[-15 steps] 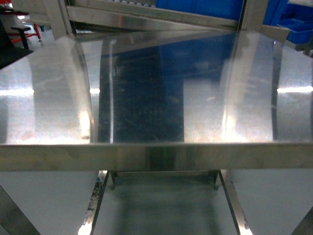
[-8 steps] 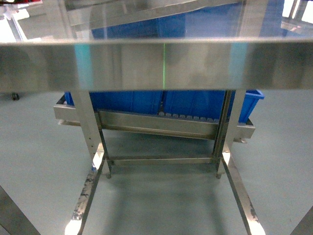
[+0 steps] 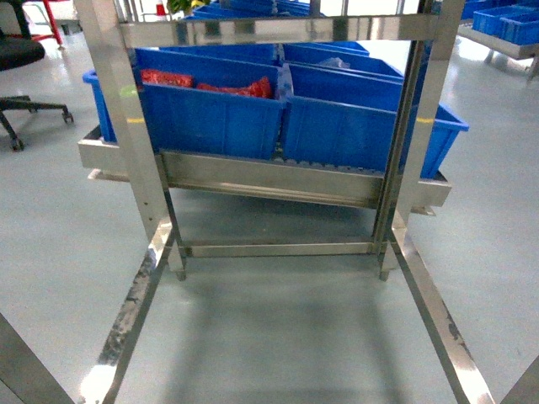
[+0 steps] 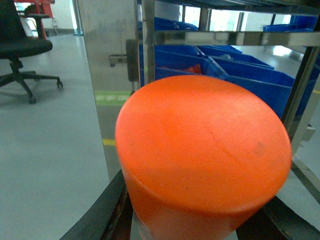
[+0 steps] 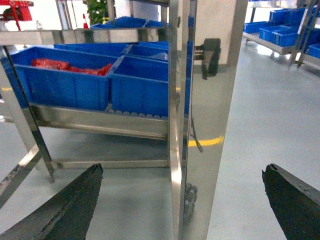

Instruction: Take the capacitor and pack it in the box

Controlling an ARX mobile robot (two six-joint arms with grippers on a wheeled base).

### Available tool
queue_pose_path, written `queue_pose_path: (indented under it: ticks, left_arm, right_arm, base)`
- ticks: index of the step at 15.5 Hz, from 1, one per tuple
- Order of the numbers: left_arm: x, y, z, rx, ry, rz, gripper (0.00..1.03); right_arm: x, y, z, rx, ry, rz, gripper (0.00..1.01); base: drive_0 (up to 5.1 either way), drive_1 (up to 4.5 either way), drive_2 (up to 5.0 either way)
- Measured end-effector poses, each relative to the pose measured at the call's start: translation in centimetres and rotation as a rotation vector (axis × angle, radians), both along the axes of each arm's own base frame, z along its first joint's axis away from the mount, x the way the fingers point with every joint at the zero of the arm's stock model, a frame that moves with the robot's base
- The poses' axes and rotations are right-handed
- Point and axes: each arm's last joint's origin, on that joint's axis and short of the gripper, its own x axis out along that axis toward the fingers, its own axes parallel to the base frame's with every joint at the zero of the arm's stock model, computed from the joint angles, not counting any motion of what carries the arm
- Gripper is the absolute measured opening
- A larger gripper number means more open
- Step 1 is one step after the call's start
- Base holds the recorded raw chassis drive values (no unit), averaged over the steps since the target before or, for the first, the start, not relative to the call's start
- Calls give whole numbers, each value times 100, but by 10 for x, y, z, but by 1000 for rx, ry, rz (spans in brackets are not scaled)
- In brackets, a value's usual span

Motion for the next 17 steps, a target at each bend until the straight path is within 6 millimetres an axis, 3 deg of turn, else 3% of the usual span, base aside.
queue_pose_path:
  ticks: [11, 17]
  left_arm:
    - [0, 0, 0, 0, 0, 0, 44]
    - [0, 0, 0, 3, 0, -1, 44]
  right_arm:
    - [0, 0, 0, 1, 0, -1, 98]
    - [0, 0, 0, 1, -3, -1, 98]
  base:
    - [0, 0, 0]
    - [-488, 343, 127]
